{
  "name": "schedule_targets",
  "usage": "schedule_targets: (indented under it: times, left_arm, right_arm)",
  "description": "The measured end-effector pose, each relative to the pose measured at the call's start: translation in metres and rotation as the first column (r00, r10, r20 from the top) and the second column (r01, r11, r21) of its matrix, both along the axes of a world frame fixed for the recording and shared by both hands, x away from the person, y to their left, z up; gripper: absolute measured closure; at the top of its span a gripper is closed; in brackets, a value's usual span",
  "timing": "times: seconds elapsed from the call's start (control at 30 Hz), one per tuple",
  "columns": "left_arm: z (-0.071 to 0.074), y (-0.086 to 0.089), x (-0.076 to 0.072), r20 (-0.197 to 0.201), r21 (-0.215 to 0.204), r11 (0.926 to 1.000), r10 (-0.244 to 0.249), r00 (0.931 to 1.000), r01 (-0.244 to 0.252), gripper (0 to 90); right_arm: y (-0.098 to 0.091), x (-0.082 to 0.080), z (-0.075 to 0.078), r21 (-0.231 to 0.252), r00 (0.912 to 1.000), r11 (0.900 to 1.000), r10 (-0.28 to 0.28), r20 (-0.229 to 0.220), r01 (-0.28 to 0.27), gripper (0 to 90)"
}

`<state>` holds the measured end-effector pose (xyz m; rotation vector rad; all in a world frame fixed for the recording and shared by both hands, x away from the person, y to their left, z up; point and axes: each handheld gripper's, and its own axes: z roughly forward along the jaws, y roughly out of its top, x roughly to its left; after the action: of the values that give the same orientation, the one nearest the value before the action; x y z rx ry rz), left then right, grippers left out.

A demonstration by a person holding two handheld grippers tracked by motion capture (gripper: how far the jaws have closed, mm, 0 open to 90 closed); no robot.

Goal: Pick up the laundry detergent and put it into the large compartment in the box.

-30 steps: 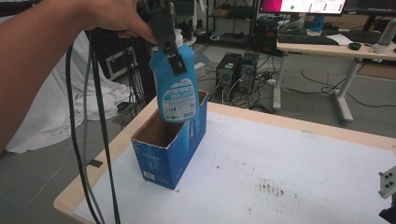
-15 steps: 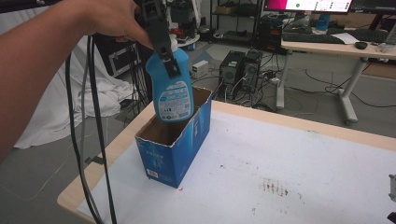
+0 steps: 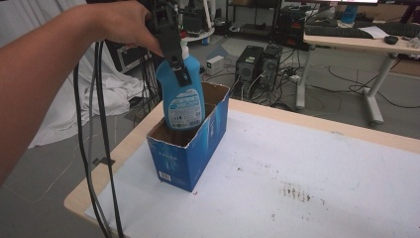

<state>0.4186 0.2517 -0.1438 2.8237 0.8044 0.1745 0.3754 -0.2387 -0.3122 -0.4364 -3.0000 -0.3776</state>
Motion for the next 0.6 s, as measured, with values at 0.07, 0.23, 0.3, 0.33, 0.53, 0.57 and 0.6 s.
schedule_targets:
  times: [0.07, 0.23, 0.3, 0.33, 0.53, 0.57, 0.6]
  left_arm:
    - [-0.004, 0.001, 0.0, -0.005, 0.002, 1.0, -0.003, 1.0, 0.003, 37.7]
    - [-0.016, 0.003, 0.002, -0.013, 0.004, 0.9999, -0.01, 0.9999, 0.01, 37.7]
    - [-0.022, 0.004, 0.002, -0.018, 0.002, 0.9999, -0.014, 0.9997, 0.014, 37.7]
    - [-0.025, 0.004, 0.002, -0.021, 0.004, 0.9999, -0.015, 0.9997, 0.015, 37.7]
    - [-0.041, 0.004, 0.002, -0.031, 0.012, 0.9993, -0.035, 0.9989, 0.035, 37.7]
    - [-0.043, 0.004, 0.002, -0.033, 0.01, 0.9992, -0.038, 0.9987, 0.039, 37.7]
    - [-0.045, 0.004, 0.002, -0.034, 0.01, 0.9991, -0.04, 0.9986, 0.04, 37.7]
  right_arm:
    - [0.0, 0.0, 0.0, -0.002, 1.0, 1.0, -0.002, -0.002, 0.002, 2.6]
    - [0.0, 0.0, 0.0, -0.005, 1.0, 1.0, -0.008, -0.005, 0.008, 2.5]
    - [0.001, 0.001, -0.001, -0.005, 1.0, 1.0, -0.005, -0.004, 0.005, 2.5]
    - [0.001, 0.001, -0.001, -0.006, 1.0, 1.0, -0.005, -0.004, 0.005, 2.6]
    - [0.001, 0.001, -0.002, -0.006, 1.0, 1.0, -0.005, -0.007, 0.005, 2.5]
    - [0.001, 0.001, -0.002, -0.008, 1.0, 1.0, -0.002, -0.005, 0.002, 2.6]
    - [0.001, 0.001, -0.002, -0.007, 1.0, 1.0, -0.006, -0.006, 0.006, 2.5]
